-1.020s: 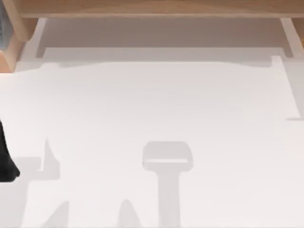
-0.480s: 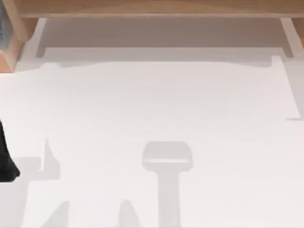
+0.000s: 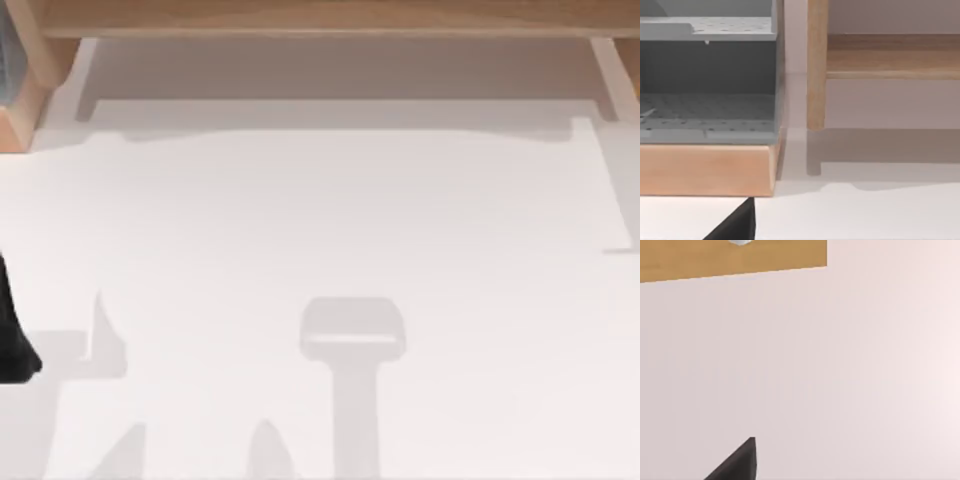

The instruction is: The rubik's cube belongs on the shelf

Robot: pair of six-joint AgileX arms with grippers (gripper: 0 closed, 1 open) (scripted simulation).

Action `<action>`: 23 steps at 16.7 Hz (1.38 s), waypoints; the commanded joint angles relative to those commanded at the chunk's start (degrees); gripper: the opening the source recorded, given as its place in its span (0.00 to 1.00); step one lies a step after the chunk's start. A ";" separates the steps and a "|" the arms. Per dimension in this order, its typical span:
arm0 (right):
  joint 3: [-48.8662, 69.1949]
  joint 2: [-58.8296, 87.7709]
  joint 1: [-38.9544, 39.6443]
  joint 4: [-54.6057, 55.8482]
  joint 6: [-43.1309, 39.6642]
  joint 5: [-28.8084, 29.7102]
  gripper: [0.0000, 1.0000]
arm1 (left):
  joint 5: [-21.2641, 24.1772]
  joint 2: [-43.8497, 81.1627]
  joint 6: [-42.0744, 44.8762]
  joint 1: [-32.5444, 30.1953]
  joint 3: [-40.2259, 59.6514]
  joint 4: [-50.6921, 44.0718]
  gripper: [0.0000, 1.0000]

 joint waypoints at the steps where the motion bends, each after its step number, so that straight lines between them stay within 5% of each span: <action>1: 4.53 0.35 -0.78 -4.38 1.69 2.30 1.00 | 0.00 0.00 0.00 0.00 0.00 0.00 1.00; 12: 60.91 6.55 6.66 -81.66 32.05 22.69 1.00 | 0.00 0.00 0.00 0.00 0.00 0.00 1.00; 18: 81.32 11.11 18.47 -123.37 52.12 26.77 1.00 | 0.00 0.00 0.00 0.00 0.00 0.00 1.00; 23: 88.49 15.11 27.65 -145.90 65.80 26.88 1.00 | 0.00 0.00 0.00 0.00 0.00 0.00 1.00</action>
